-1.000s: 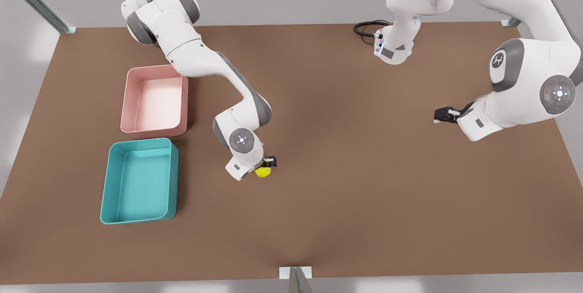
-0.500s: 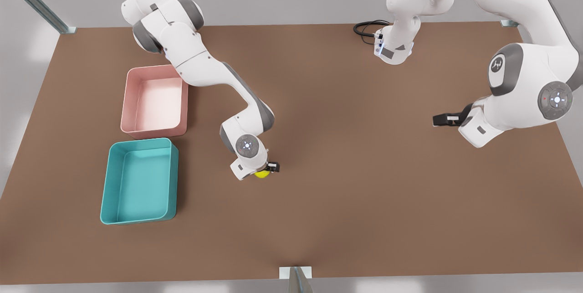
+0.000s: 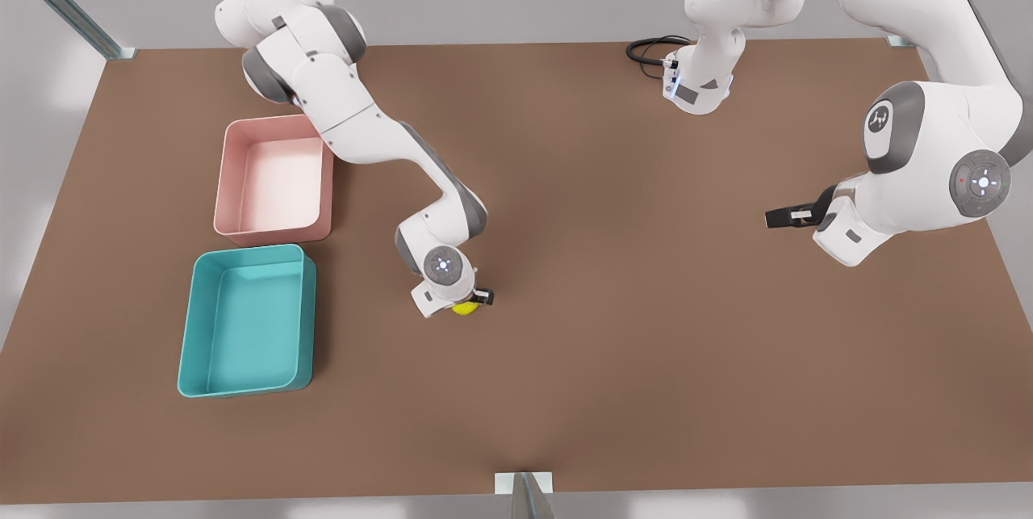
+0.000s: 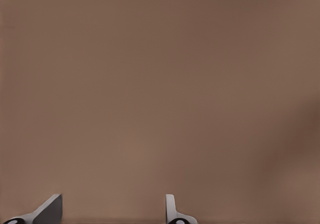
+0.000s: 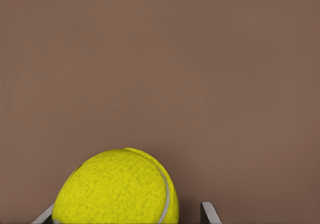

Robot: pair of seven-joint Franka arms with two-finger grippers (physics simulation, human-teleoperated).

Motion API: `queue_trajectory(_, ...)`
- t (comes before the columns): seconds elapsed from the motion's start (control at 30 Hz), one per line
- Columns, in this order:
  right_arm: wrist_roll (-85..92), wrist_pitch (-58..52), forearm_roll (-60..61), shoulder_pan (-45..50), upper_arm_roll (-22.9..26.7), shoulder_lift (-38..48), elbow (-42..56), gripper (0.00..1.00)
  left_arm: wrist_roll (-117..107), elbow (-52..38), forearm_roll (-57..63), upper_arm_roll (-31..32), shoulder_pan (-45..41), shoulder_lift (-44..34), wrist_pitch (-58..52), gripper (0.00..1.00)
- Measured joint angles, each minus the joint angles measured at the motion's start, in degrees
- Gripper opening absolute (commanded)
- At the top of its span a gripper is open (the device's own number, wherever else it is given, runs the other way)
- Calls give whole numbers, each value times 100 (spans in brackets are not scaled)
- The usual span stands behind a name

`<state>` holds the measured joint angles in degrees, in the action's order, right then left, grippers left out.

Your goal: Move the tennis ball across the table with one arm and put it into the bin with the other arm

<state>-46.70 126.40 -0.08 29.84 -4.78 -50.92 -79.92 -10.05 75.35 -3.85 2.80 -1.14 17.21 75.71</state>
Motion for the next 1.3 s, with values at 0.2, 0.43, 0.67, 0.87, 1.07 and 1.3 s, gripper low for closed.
queue_trajectory(0.2, -69, 128, 0, -13, -5, -29, 16, 100, -112, 0, 0, 0, 0, 2, -6, 100)
queue_trajectory(0.43, -84, 233, 43, -22, -5, -45, 42, 55, -203, 0, 2, 0, -5, 3, -8, 100)
queue_trajectory(0.67, -30, 273, 87, -67, -6, 199, 54, 55, -264, 0, 3, 0, 0, 2, -9, 100)
queue_trajectory(0.87, 262, -236, 59, -849, 18, 1059, -115, 55, -297, 0, 4, 0, -7, 1, -9, 100)
queue_trajectory(1.07, 1061, -1263, -260, -2260, 77, 1681, -301, 55, -320, 0, 2, 0, -14, 1, -13, 100)
queue_trajectory(1.3, 2235, -1890, -761, -3575, 83, 1447, -271, 100, -341, 0, -1, 0, -27, 7, -17, 100)
